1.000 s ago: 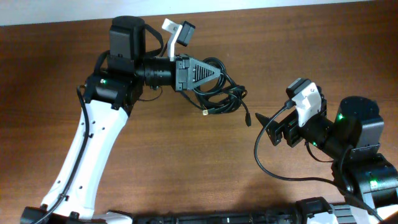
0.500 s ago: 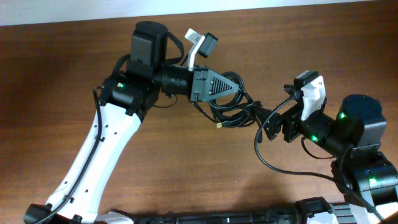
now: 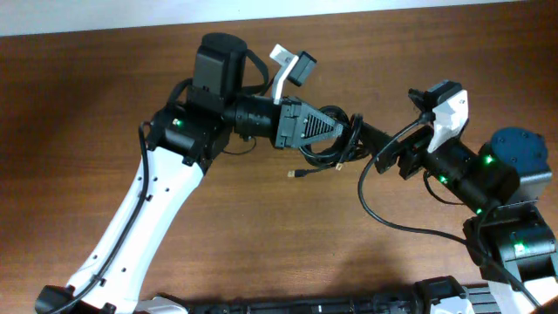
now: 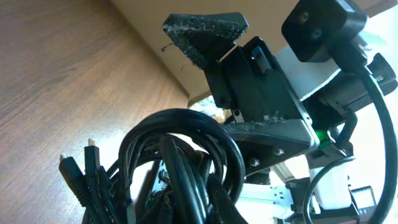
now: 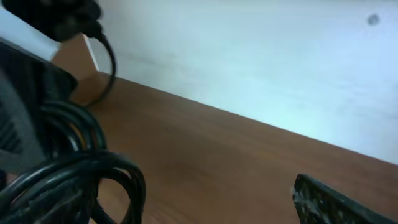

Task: Untangle cables

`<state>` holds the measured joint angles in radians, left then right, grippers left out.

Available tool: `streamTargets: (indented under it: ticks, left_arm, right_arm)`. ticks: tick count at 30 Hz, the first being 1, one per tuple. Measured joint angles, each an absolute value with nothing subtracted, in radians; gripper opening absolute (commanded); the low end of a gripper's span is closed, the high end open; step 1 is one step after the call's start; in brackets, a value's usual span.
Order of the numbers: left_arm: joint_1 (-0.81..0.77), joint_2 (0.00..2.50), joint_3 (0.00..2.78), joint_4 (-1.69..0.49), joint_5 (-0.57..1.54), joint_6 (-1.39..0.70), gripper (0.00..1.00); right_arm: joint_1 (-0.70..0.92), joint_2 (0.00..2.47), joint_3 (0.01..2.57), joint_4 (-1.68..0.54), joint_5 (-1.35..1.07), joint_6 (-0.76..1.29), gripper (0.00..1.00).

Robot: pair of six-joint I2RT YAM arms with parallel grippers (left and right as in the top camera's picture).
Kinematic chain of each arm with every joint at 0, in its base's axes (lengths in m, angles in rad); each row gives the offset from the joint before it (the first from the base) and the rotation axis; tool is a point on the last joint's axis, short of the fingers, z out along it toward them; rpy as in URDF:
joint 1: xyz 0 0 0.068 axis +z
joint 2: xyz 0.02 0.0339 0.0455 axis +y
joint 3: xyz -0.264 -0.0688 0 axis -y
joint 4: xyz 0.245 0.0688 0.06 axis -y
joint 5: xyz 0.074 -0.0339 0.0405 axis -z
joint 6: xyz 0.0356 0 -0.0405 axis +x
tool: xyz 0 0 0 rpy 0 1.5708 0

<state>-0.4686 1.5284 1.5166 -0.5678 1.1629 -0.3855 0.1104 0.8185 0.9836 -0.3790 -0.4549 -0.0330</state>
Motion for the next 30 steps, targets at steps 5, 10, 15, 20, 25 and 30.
streamTargets:
  ticks: [5, 10, 15, 20, 25, 30]
  left_arm:
    - [-0.469, 1.528, 1.517, -0.577, 1.171, -0.385, 0.0]
    - [-0.479, 1.528, 1.517, -0.625, 1.172, -0.362, 0.0]
    - [-0.482, 1.528, 1.517, -0.625, 1.161, -0.359, 0.0]
    - [-0.482, 1.528, 1.517, -0.627, 0.924, -0.191, 0.0]
    - [-0.482, 1.528, 1.517, -0.62, 0.839, 0.066, 0.0]
    - [-0.482, 1.528, 1.517, -0.577, 0.876, 0.073, 0.0]
  right_arm:
    - [0.11, 0.819, 0.984, -0.364, -0.489, -0.032, 0.99]
    - [0.11, 0.82, 0.984, -0.267, -0.482, -0.028, 0.99]
    - [0.11, 0.82, 0.984, -0.29, -0.383, -0.027, 0.99]
    - [0.11, 0.82, 0.986, -0.439, -0.366, 0.0, 0.99]
    - [0.11, 0.82, 0.986, -0.553, -0.423, 0.053, 0.99]
    - [0.11, 0.82, 0.986, -0.62, -0.445, -0.069, 0.99]
